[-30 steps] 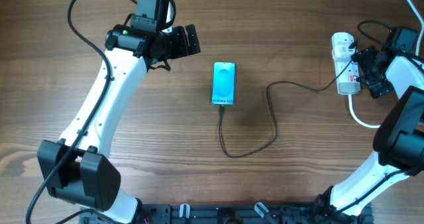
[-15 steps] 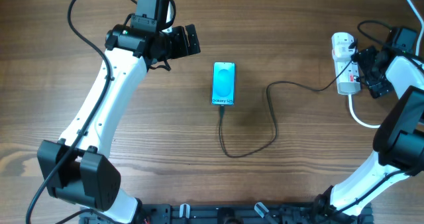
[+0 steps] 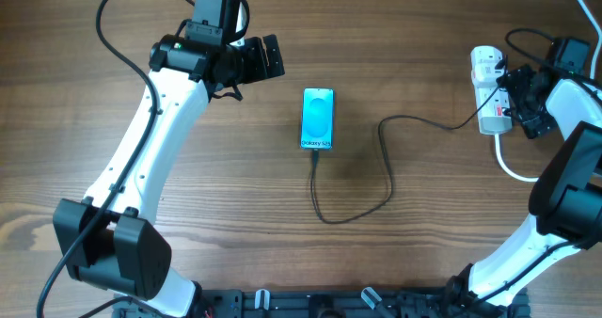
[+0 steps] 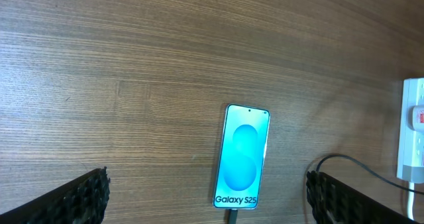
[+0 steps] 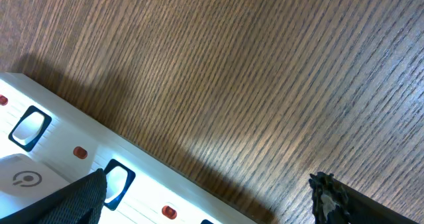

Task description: Plug charger to phone and switch on socket

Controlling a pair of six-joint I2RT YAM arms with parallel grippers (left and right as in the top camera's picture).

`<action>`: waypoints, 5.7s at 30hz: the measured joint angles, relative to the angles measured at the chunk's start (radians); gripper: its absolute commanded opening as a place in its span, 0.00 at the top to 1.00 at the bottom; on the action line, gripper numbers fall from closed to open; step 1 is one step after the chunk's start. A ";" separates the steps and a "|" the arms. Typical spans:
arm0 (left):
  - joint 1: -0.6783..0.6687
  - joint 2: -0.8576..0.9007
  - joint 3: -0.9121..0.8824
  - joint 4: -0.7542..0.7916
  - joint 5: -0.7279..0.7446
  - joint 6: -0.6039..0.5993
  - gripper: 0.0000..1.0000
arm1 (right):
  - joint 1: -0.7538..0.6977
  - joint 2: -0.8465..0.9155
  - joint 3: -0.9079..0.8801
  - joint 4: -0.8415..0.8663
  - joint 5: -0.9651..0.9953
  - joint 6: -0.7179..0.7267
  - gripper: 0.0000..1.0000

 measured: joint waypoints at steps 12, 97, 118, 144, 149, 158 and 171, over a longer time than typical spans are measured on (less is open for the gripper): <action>0.000 0.000 0.000 0.000 0.000 0.000 0.00 | -0.008 0.034 0.010 0.018 0.006 0.000 0.00; 0.000 0.000 0.000 0.000 -0.003 0.000 0.00 | 0.131 -1.278 -0.320 -0.594 -0.127 -0.093 0.00; 0.000 0.000 0.000 0.000 -0.003 0.000 0.00 | 0.131 -1.299 -0.321 -0.616 -0.126 -0.122 0.00; 0.000 0.000 0.000 0.000 -0.003 0.000 0.00 | 0.385 -1.904 -1.049 0.197 -0.338 -0.463 0.00; 0.000 0.000 0.000 0.000 -0.003 0.000 0.00 | 0.385 -1.991 -1.158 0.330 -0.345 -0.512 0.00; 0.000 0.000 0.000 0.000 -0.003 0.000 0.00 | 0.419 -1.995 -1.225 0.481 -0.324 -0.655 0.00; 0.000 0.000 0.000 0.000 -0.003 0.000 0.00 | 0.431 -2.000 -1.337 0.545 -0.273 -0.698 0.00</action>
